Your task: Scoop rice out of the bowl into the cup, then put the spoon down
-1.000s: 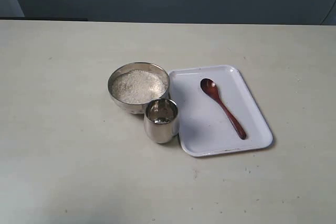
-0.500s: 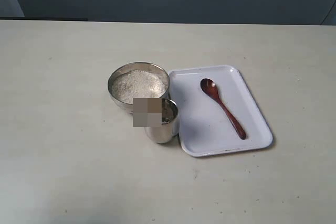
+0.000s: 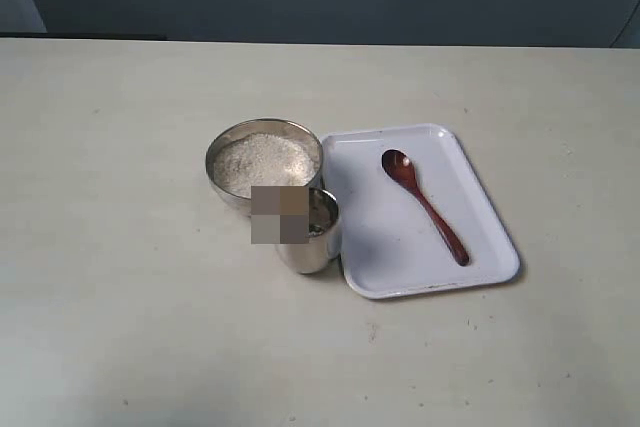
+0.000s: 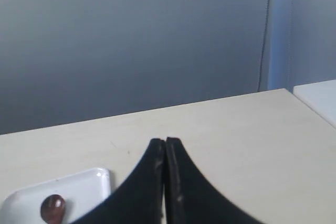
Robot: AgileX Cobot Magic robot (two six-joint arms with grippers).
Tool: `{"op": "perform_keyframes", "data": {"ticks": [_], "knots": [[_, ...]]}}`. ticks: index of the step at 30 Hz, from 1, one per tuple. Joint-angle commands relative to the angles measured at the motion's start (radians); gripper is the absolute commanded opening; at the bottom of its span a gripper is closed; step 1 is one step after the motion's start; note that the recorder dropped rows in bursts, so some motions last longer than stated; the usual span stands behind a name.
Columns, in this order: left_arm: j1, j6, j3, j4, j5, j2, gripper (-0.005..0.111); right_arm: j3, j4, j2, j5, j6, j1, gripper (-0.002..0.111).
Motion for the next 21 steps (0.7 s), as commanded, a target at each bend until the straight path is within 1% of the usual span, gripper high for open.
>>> {"op": "perform_keyframes", "data": {"ticks": [1, 4, 6, 8, 21], "knots": [[-0.007, -0.007, -0.004, 0.002, -0.013, -0.005, 0.001, 0.156, -0.022, -0.115, -0.076, -0.036, -0.034, -0.001], [-0.007, -0.007, -0.004, 0.002, -0.013, -0.005, 0.001, 0.248, -0.017, -0.152, -0.138, -0.036, -0.034, -0.001], [-0.007, -0.007, -0.004, 0.002, -0.013, -0.005, 0.001, 0.268, 0.003, -0.152, -0.2, -0.036, -0.032, -0.001], [-0.007, -0.007, -0.004, 0.002, -0.013, -0.005, 0.001, 0.268, 0.032, -0.152, -0.189, -0.036, -0.032, -0.001], [-0.007, -0.007, -0.004, 0.002, -0.013, -0.005, 0.001, 0.268, 0.029, -0.152, -0.187, -0.034, -0.032, -0.001]]}}
